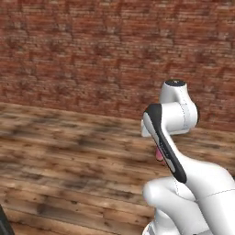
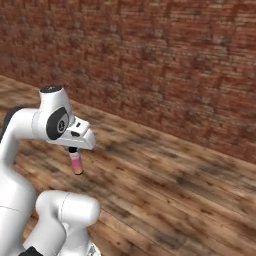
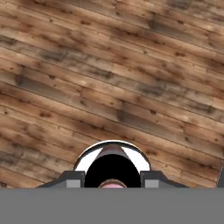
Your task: Move the drinks to the dining counter.
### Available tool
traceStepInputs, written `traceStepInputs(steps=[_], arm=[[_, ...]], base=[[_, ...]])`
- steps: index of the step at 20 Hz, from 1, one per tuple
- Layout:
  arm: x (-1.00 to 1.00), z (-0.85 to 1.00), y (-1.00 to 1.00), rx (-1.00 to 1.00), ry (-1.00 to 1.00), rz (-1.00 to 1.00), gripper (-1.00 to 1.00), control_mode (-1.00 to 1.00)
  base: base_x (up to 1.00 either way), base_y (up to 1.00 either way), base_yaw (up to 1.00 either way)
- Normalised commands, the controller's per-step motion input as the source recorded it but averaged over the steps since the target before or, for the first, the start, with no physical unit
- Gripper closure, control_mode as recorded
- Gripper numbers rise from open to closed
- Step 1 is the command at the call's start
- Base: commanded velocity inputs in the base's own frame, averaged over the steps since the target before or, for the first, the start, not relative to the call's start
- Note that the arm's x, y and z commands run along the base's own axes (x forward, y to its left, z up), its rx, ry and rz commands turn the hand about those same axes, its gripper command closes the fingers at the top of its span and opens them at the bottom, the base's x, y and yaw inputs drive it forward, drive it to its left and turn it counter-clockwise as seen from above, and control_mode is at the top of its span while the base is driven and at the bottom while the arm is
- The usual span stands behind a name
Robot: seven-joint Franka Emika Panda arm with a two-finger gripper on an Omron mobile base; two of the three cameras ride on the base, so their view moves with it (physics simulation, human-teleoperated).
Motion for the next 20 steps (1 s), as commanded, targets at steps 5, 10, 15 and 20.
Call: traceStepInputs(steps=[5, 10, 15, 20], arm=[[0.0, 0.0, 0.0, 0.0, 0.0, 0.0, 1.0, 1.0], [0.0, 0.0, 0.0, 0.0, 0.0, 0.0, 1.0, 1.0], [0.0, 0.0, 0.0, 0.0, 0.0, 0.0, 1.0, 1.0], [0.0, 0.0, 0.0, 0.0, 0.0, 0.0, 1.0, 1.0]], base=[[1.0, -0.15, 0.66], [1.0, -0.1, 0.64], [1.0, -0.12, 0.63], [1.0, -0.37, 0.57]])
